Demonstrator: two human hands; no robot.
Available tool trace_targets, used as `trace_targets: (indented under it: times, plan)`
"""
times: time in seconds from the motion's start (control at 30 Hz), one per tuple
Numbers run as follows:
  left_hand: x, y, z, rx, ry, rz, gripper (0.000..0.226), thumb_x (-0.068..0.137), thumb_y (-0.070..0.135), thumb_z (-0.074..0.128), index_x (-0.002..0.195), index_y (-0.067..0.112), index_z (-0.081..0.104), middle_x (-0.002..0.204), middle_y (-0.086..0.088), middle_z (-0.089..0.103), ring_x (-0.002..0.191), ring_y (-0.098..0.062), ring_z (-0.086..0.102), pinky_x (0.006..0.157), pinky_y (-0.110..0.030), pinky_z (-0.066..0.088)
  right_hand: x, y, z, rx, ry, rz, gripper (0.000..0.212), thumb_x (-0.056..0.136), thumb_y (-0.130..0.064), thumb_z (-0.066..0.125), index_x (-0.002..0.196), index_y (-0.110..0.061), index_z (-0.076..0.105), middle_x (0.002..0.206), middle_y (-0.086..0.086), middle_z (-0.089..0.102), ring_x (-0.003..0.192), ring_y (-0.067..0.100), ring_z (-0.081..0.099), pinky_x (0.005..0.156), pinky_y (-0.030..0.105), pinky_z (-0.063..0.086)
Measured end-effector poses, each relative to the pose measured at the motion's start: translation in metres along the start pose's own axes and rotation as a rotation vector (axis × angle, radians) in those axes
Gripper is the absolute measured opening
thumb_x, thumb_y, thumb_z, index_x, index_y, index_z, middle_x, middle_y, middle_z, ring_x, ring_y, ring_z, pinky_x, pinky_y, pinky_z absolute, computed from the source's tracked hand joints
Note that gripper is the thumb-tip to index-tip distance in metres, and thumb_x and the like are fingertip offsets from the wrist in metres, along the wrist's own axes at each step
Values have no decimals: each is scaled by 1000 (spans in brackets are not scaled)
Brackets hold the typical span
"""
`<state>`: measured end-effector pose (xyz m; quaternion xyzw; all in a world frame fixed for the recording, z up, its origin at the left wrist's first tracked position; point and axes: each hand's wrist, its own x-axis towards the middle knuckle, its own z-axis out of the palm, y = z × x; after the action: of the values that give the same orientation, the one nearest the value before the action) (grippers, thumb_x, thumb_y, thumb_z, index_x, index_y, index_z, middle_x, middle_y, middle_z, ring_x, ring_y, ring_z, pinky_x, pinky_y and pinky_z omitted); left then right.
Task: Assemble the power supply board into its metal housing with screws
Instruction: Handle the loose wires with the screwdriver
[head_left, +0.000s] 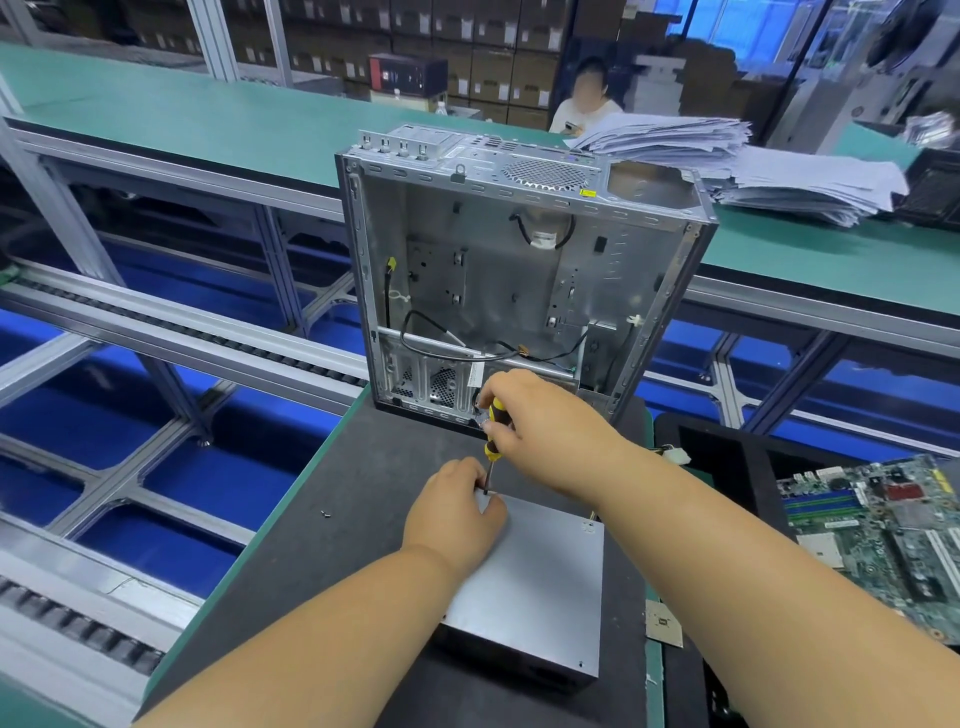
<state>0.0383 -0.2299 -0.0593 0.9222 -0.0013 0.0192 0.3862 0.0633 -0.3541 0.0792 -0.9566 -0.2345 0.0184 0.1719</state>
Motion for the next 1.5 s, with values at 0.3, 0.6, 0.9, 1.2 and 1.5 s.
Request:
trace_targets:
  times: [0.3, 0.6, 0.9, 1.2, 1.5]
  plan:
    - [0, 0, -1, -12, -12, -4, 14, 84, 31, 58, 82, 24, 46, 90, 8, 50, 84, -17, 50, 66, -35, 47, -7, 0, 18, 139, 171, 5, 12, 95, -28, 60, 103, -23, 52, 92, -6, 59, 83, 19, 55, 72, 36, 48]
    - [0, 3, -2, -7, -26, -20, 9, 85, 29, 57, 86, 23, 50, 91, 8, 49, 81, -15, 51, 63, -34, 46, -8, -1, 17, 365, 64, 41, 29, 91, -8, 62, 100, -34, 55, 94, -16, 67, 89, 10, 62, 83, 34, 53]
    - [-1, -1, -2, -48, -26, -25, 12, 85, 30, 57, 82, 28, 46, 90, 9, 49, 76, -10, 52, 58, -30, 43, -8, -1, 20, 458, 135, 75, 29, 83, -5, 70, 93, -30, 62, 85, -13, 71, 86, 8, 66, 86, 35, 54]
    - [2, -13, -1, -416, -49, -179, 12, 89, 18, 62, 85, 29, 63, 95, 6, 62, 83, -10, 59, 66, -21, 42, -12, 6, 15, 325, 225, 192, 18, 91, -24, 65, 100, -35, 54, 94, -15, 70, 87, 12, 67, 80, 39, 55]
    - [22, -14, -5, -730, -161, -366, 12, 85, 9, 70, 93, 18, 68, 85, -1, 65, 81, -17, 63, 68, -24, 48, -16, -4, 30, 798, 585, 288, 20, 91, -7, 63, 98, -25, 58, 96, -12, 73, 85, 9, 72, 81, 28, 56]
